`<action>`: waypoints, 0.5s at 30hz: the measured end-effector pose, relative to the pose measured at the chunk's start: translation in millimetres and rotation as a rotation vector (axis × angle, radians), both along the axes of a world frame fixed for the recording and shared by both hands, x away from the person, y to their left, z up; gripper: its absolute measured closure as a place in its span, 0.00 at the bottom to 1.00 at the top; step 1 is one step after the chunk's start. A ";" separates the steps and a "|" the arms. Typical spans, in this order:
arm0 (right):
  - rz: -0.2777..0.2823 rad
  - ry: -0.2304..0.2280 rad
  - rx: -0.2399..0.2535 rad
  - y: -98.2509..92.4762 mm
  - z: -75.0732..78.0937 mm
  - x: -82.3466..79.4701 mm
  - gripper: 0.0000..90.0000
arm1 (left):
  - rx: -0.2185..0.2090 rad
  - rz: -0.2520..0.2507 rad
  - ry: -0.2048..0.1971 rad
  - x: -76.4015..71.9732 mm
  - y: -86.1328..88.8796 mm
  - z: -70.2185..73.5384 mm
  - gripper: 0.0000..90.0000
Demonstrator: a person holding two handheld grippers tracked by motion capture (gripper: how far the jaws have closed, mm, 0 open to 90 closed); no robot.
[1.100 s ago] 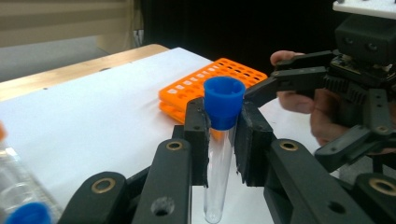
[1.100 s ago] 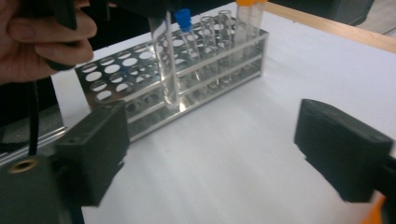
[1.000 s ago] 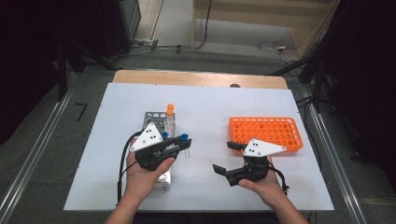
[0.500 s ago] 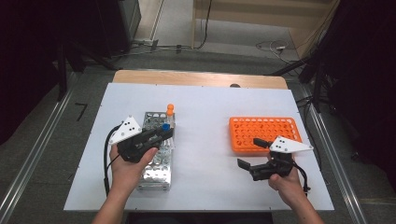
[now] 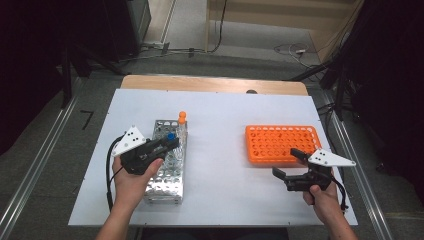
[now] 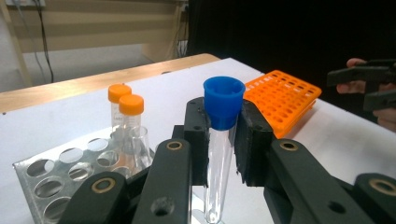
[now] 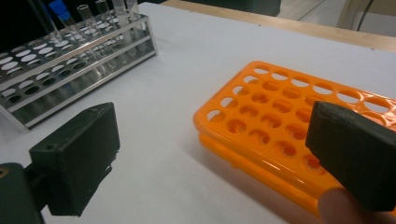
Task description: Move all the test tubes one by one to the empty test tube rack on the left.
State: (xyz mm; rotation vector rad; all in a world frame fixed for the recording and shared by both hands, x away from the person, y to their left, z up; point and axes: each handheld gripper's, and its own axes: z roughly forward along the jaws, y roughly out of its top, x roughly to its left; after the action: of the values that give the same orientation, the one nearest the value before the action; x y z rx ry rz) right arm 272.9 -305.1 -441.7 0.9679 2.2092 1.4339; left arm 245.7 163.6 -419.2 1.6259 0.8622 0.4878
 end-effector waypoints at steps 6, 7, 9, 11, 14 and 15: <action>-0.023 -0.013 -0.013 -1.7 -2.4 1.7 0.03 | 0.017 0.027 0.006 -0.3 -0.9 -6.5 0.86; -0.019 -0.013 -0.015 -1.4 -2.6 1.8 0.03 | 0.022 0.030 0.006 -0.4 -1.2 -6.9 0.86; -0.018 -0.013 -0.017 -0.8 -2.4 1.8 0.03 | 0.028 0.031 0.008 -0.5 -1.5 -8.0 0.86; -0.021 -0.020 -0.019 -0.7 -2.4 1.7 0.03 | 0.045 0.032 0.016 -0.1 -1.8 -9.8 0.86; -0.025 -0.023 -0.021 -0.8 -2.5 1.6 0.03 | 0.044 0.027 0.039 1.8 -2.7 -16.0 0.85; -0.024 -0.025 -0.021 -0.7 -2.6 1.6 0.03 | 0.036 0.026 0.042 1.6 -2.7 -16.4 0.85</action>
State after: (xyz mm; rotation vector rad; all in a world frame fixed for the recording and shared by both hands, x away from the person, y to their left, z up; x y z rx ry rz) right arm 274.5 -305.8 -444.3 0.9611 2.1833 1.4020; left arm 247.4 160.9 -435.6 1.6644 0.9109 0.4912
